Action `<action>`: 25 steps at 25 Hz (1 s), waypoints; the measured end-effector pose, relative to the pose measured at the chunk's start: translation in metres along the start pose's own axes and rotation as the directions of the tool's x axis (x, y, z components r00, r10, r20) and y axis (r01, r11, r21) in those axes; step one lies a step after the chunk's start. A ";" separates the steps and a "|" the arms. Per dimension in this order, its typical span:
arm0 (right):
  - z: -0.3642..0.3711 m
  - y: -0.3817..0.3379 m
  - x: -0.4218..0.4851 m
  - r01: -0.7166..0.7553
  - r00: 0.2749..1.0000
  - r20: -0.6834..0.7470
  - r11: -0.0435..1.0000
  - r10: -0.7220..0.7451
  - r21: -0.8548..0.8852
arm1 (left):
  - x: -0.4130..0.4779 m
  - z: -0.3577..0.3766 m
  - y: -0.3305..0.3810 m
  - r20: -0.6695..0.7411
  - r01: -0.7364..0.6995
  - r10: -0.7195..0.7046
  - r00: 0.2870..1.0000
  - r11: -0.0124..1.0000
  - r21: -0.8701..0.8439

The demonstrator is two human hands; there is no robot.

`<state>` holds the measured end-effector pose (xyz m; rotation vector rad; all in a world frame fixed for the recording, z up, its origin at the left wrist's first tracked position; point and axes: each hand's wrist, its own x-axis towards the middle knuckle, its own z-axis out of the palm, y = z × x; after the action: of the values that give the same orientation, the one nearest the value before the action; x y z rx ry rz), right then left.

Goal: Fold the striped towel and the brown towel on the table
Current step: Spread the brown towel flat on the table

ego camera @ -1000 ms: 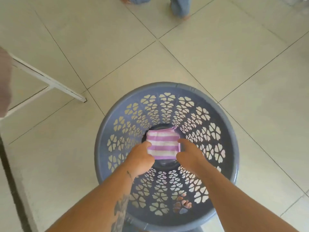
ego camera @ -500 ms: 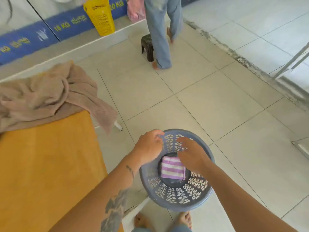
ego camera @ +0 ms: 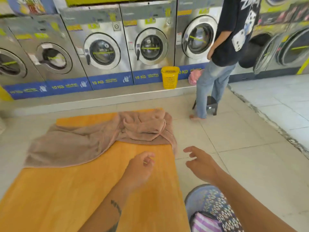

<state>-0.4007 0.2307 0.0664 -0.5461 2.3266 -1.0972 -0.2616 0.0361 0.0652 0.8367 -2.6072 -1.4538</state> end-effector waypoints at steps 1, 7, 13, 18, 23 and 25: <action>0.011 -0.017 0.007 0.008 1.000 0.003 1.000 -0.007 -0.021 | 0.004 -0.018 -0.010 -0.011 0.000 0.000 1.000 1.000 -0.002; 0.093 -0.096 0.058 0.020 0.998 0.055 0.987 -0.012 -0.159 | 0.053 -0.124 -0.079 -0.021 -0.015 0.016 1.000 0.997 0.072; 0.148 -0.148 0.120 0.026 0.997 0.082 0.931 0.004 -0.365 | 0.111 -0.176 -0.119 -0.054 -0.051 0.063 0.997 0.980 0.194; 0.170 -0.168 0.168 -0.001 0.997 0.066 0.848 0.043 -0.530 | 0.142 -0.169 -0.147 -0.006 -0.060 0.065 0.998 0.946 0.320; 0.190 -0.175 0.210 0.050 0.995 0.095 0.673 0.031 -0.738 | 0.141 -0.150 -0.189 -0.016 -0.037 0.053 0.998 0.848 0.529; 0.200 -0.165 0.216 0.044 0.987 0.132 0.635 0.091 -0.771 | 0.137 -0.152 -0.196 -0.059 -0.038 0.078 0.995 0.864 0.502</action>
<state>-0.4292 -0.1036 0.0295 -0.8596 2.5672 0.0590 -0.2499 -0.2283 -0.0361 0.8145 -2.9587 -0.7029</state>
